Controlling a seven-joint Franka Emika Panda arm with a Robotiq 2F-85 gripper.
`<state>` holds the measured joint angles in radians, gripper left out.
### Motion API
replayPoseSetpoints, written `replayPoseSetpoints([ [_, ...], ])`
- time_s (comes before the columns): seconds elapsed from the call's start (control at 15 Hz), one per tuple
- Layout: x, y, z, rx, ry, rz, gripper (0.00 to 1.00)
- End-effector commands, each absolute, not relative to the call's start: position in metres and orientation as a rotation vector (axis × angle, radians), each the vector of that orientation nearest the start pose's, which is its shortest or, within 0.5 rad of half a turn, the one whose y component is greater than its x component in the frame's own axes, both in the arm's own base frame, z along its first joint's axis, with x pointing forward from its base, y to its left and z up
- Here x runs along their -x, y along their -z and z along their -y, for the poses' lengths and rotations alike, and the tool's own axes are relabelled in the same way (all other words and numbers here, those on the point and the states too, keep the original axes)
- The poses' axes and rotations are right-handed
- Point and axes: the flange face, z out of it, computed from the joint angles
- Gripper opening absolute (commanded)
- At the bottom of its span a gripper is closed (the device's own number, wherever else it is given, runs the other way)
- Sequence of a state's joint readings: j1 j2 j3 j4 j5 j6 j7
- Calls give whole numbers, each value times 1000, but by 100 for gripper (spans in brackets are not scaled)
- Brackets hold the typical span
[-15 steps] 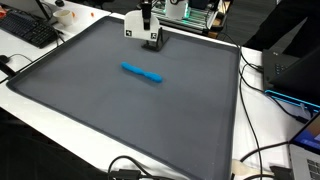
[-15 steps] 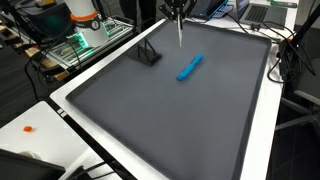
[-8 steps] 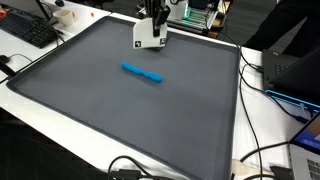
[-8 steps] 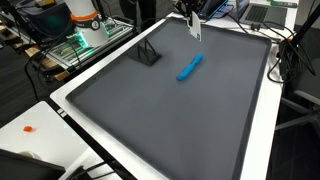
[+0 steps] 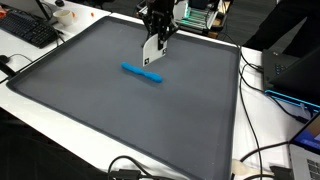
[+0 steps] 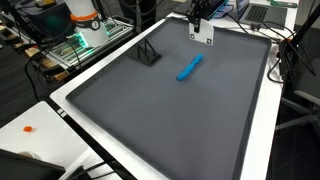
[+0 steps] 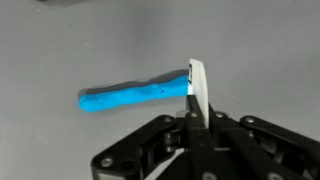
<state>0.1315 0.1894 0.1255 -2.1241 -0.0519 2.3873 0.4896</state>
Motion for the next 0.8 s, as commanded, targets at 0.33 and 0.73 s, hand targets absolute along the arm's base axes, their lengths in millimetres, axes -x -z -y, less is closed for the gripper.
replayPoseSetpoints([
  [0.33,-574,-309,-159,3258,26,246,1],
  [0.73,-573,-310,-159,3232,47,209,4],
])
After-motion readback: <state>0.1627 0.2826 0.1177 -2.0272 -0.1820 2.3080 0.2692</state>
